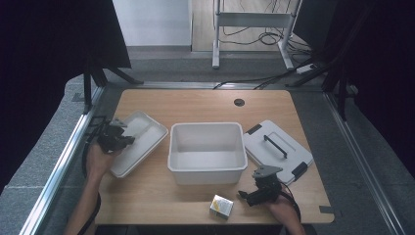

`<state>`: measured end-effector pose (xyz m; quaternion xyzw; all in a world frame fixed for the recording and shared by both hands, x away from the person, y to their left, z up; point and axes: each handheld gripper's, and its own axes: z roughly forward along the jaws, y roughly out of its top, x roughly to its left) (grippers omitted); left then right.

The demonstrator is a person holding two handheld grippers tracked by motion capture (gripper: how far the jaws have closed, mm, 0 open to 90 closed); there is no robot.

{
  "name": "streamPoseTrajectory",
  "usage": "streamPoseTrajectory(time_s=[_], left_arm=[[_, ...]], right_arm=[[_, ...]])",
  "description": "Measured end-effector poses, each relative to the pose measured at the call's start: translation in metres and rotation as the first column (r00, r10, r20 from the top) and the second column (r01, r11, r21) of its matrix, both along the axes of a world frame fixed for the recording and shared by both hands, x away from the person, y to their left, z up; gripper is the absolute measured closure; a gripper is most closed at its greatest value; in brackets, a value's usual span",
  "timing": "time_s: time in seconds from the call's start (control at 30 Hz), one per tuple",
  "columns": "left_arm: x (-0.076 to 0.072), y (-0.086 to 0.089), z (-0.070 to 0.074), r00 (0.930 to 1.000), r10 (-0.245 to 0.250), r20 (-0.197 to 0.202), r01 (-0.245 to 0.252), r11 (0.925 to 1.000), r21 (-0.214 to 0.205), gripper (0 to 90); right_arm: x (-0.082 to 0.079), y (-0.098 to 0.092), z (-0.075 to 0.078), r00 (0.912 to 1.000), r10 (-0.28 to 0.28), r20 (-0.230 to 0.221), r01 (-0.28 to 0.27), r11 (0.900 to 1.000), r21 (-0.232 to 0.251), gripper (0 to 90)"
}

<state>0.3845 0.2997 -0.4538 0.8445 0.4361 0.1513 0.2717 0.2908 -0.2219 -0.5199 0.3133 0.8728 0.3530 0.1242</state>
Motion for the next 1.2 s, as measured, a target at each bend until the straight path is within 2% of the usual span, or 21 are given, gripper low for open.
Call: streamPoseTrajectory(time_s=[0.07, 0.3, 0.57, 0.6, 0.63, 0.67, 0.77, 0.8, 0.83, 0.87, 0.93, 1.0, 1.03, 1.07, 1.1, 1.13, 1.2], left_arm=[[-0.001, 0.000, -0.008, 1.0000, 0.006, 0.001, -0.006, 1.0000, -0.001, 89.0], [-0.004, -0.002, -0.023, 0.9997, 0.024, 0.006, -0.024, 0.9996, 0.016, 88.9], [-0.003, 0.001, -0.037, 0.9994, 0.030, -0.017, -0.030, 0.9989, 0.037, 88.7], [-0.004, 0.004, -0.038, 0.9994, 0.033, -0.012, -0.033, 0.9994, 0.008, 86.0], [-0.004, 0.004, -0.038, 0.9994, 0.033, -0.012, -0.033, 0.9994, 0.008, 83.8], [-0.004, 0.005, -0.037, 0.9995, 0.031, -0.011, -0.031, 0.9995, -0.011, 83.8], [-0.007, 0.007, -0.032, 0.9992, 0.040, 0.003, -0.040, 0.9991, -0.016, 73.6], [-0.007, 0.008, -0.030, 0.9991, 0.043, 0.008, -0.043, 0.9989, -0.019, 65.3], [-0.008, 0.009, -0.028, 0.9988, 0.046, 0.015, -0.045, 0.9988, -0.019, 65.3], [-0.010, 0.010, -0.024, 0.9984, 0.051, 0.024, -0.050, 0.9984, -0.026, 56.7], [-0.010, 0.010, -0.023, 0.9981, 0.055, 0.028, -0.054, 0.9981, -0.030, 49.8], [-0.011, 0.010, -0.020, 0.9978, 0.058, 0.031, -0.056, 0.9975, -0.043, 41.4], [-0.012, 0.010, -0.019, 0.9979, 0.056, 0.031, -0.054, 0.9971, -0.052, 41.4], [-0.013, 0.009, -0.018, 0.9979, 0.055, 0.035, -0.053, 0.9969, -0.059, 34.4], [-0.013, 0.008, -0.017, 0.9981, 0.050, 0.035, -0.048, 0.9967, -0.065, 34.4], [-0.016, 0.005, -0.015, 0.9984, 0.043, 0.037, -0.040, 0.9955, -0.086, 25.9], [-0.018, 0.003, -0.013, 0.9983, 0.039, 0.044, -0.035, 0.9949, -0.094, 22.5]], right_arm=[[0.000, 0.000, 0.000, 1.0000, -0.002, -0.001, 0.002, 1.0000, 0.001, 0.0], [0.000, 0.000, 0.000, 1.0000, 0.000, -0.001, 0.000, 1.0000, 0.000, 0.0], [0.000, 0.000, 0.000, 1.0000, -0.001, -0.001, 0.001, 1.0000, 0.000, 0.0], [0.000, 0.000, 0.000, 1.0000, 0.000, -0.001, 0.000, 1.0000, 0.000, 0.0], [0.000, 0.000, 0.000, 1.0000, 0.000, -0.001, 0.000, 1.0000, 0.000, 0.0], [0.000, 0.000, 0.000, 1.0000, -0.001, -0.001, 0.001, 1.0000, 0.000, 0.0], [0.000, 0.000, 0.000, 1.0000, -0.001, -0.001, 0.001, 1.0000, 0.000, 0.0], [0.000, 0.000, 0.000, 1.0000, -0.001, -0.001, 0.001, 1.0000, 0.000, 0.0], [0.000, 0.000, 0.000, 1.0000, -0.001, -0.001, 0.001, 1.0000, 0.000, 0.0], [0.000, 0.000, 0.000, 1.0000, 0.000, -0.001, 0.000, 1.0000, 0.000, 0.0], [0.000, 0.000, 0.000, 1.0000, -0.001, -0.001, 0.001, 1.0000, 0.000, 0.0], [0.000, 0.000, 0.000, 1.0000, -0.001, -0.001, 0.001, 1.0000, 0.000, 0.0], [0.000, 0.000, 0.000, 1.0000, -0.001, -0.001, 0.001, 1.0000, 0.000, 0.0], [0.000, 0.000, 0.000, 1.0000, -0.001, -0.001, 0.001, 1.0000, 0.000, 0.0], [0.000, 0.000, 0.000, 1.0000, -0.001, -0.001, 0.001, 1.0000, 0.000, 0.0], [0.000, 0.000, 0.000, 1.0000, -0.001, -0.001, 0.001, 1.0000, 0.000, 0.0], [0.000, 0.000, 0.000, 1.0000, -0.001, -0.001, 0.001, 1.0000, 0.000, 0.0]])
